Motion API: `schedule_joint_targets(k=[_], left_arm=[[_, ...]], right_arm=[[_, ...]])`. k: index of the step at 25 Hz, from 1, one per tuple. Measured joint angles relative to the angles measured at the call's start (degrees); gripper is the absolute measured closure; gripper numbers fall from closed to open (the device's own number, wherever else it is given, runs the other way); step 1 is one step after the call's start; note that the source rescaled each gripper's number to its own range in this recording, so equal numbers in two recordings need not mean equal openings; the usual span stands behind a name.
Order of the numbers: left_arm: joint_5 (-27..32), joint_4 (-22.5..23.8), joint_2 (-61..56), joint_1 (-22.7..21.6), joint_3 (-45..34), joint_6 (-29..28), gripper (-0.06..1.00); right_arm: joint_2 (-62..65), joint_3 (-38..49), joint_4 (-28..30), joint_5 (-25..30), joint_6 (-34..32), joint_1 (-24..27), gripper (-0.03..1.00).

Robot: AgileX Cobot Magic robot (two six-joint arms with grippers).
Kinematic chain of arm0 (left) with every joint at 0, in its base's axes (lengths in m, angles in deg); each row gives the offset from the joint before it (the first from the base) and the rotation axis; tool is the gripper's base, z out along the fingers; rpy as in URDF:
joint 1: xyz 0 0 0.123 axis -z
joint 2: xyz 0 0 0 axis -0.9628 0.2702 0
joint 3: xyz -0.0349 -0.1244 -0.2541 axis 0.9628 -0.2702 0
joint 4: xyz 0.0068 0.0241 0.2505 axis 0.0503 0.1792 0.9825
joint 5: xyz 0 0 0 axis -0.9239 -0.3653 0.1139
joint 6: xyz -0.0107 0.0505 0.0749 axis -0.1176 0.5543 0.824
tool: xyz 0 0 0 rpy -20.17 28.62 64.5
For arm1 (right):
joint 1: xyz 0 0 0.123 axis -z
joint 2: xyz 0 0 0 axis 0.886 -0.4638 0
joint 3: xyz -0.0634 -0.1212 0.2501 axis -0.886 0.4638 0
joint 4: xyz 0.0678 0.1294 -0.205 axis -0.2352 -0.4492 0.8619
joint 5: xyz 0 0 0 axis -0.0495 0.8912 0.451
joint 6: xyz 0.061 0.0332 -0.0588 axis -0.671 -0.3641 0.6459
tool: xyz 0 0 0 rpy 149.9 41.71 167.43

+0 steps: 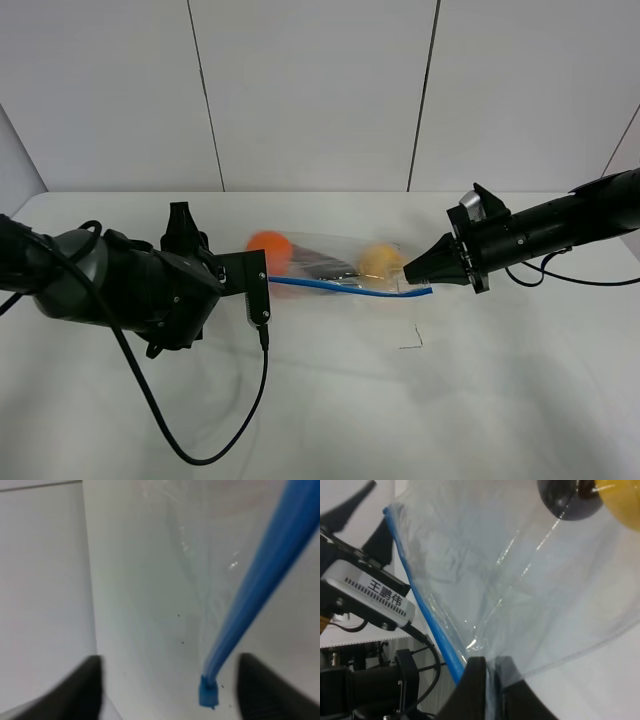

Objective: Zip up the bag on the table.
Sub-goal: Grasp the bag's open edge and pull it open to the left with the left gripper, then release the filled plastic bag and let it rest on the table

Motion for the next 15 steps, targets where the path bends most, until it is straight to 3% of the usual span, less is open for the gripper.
schedule_joint_targets(k=[4,15], left_arm=[[0.4,1.5,0.0,-0.1,0.0,-3.4,0.19],[1.9,2.3,0.0,-0.1,0.0,-5.0,0.14]], right_arm=[[0.0,0.0,0.1,0.0,0.0,0.0,0.97],[0.0,0.0,0.1,0.0,0.0,0.0,0.97]])
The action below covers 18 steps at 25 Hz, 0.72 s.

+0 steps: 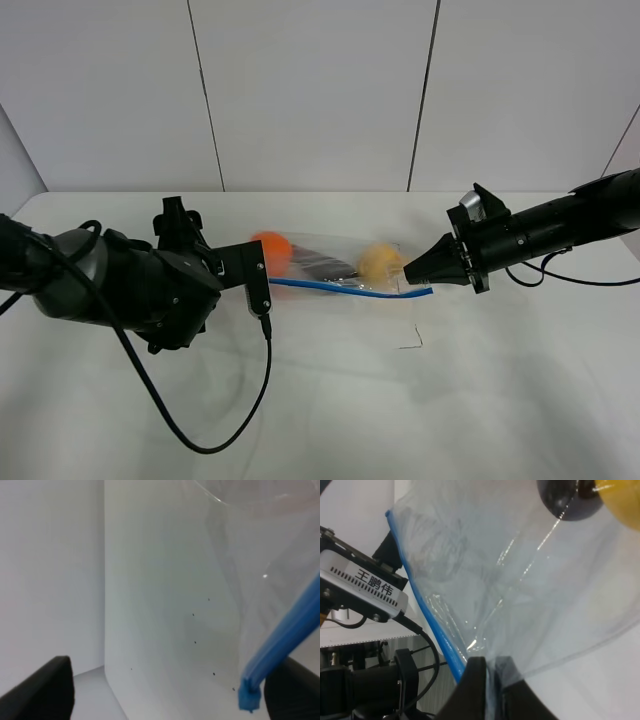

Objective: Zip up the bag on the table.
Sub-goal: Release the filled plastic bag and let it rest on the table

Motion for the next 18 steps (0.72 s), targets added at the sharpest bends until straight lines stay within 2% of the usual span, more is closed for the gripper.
schedule_joint_targets(k=[3,8,14,18], left_arm=[[0.6,0.0,-0.1,0.0,0.0,-0.8,0.05],[0.7,-0.2,-1.5,0.0,0.0,-1.2,-0.04],[-1.6,-1.3,-6.0,0.0,0.0,-1.4,-0.06],[-1.4,-5.7,-8.9,-0.1,1.8,-1.6,-0.06]], right_arm=[[0.0,0.0,0.0,0.0,0.0,0.0,0.97],[0.0,0.0,0.0,0.0,0.0,0.0,0.97],[0.0,0.0,0.0,0.0,0.0,0.0,0.97],[0.0,0.0,-0.1,0.0,0.1,0.0,0.97]])
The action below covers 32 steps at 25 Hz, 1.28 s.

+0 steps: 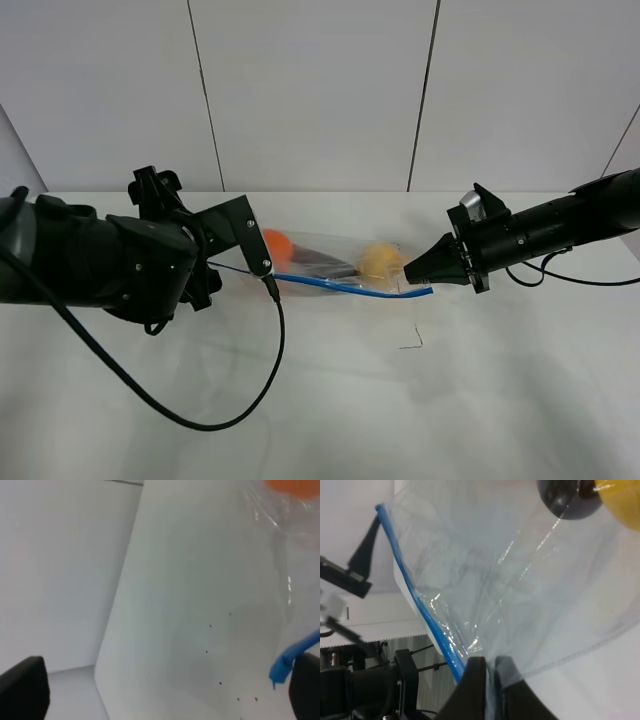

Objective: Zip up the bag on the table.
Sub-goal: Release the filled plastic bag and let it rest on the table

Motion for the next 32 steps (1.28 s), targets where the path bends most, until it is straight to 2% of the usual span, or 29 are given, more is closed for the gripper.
schedule_joint_targets(k=[5,8,13,15,19,24,32], left_arm=[[0.1,-6.8,-2.5,-2.0,6.4,0.7,-0.06],[0.1,-15.9,-4.1,-4.9,10.8,6.5,-0.06],[3.8,-35.7,-5.5,-9.5,18.8,22.8,-0.06],[5.5,-40.5,-6.1,-11.5,21.6,26.0,-0.06],[7.7,-47.2,-7.6,-15.7,26.7,27.7,-0.06],[10.6,-54.5,-9.5,-23.9,29.7,29.0,-0.06],[15.9,-68.6,-11.8,-40.4,29.7,35.4,-0.06]], right_arm=[[0.0,0.0,0.0,0.0,0.0,0.0,0.97],[0.0,0.0,0.0,0.0,0.0,0.0,0.97],[0.0,0.0,0.0,0.0,0.2,0.0,0.97],[0.0,0.0,0.0,0.0,0.4,0.0,0.97],[0.0,0.0,0.0,0.0,0.4,0.0,0.97],[0.0,0.0,0.0,0.0,0.4,0.0,0.97],[0.0,0.0,0.1,0.0,0.8,0.0,0.97]])
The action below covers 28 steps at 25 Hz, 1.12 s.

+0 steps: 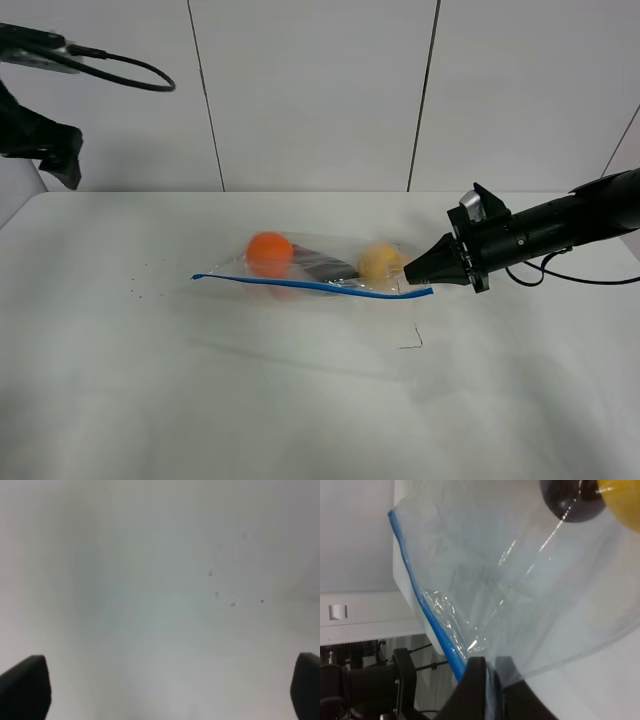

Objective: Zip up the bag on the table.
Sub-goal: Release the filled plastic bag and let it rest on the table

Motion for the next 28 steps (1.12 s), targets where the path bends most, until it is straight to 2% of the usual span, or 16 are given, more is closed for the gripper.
schedule_joint_targets(k=[3,6,10,18,21,23,28], left_arm=[[0.2,-2.0,-1.7,-4.4,0.0,2.0,-0.06],[0.7,-2.5,-3.7,-6.6,0.0,2.8,-0.06],[0.7,-2.5,-7.2,-6.9,-1.6,3.4,-0.06],[-2.1,-2.4,-16.7,-6.9,-12.2,3.6,-0.06],[-3.7,-2.4,-22.7,-6.9,-16.9,2.7,-0.06],[-5.8,-2.4,-30.7,-6.9,-21.1,2.3,-0.06],[-6.3,-2.1,-43.5,-6.9,-26.7,2.9,-0.06]], right_arm=[[0.0,0.0,0.0,0.0,0.0,0.0,0.97],[0.0,0.0,0.0,0.0,0.1,0.0,0.97],[0.0,0.0,0.0,0.0,0.2,0.0,0.97],[0.0,0.0,0.0,0.0,0.5,0.0,0.97],[0.0,0.0,0.0,0.0,0.5,0.0,0.97],[0.0,0.0,0.0,0.0,0.5,0.0,0.97],[0.0,0.0,0.0,0.0,0.7,0.0,0.97]])
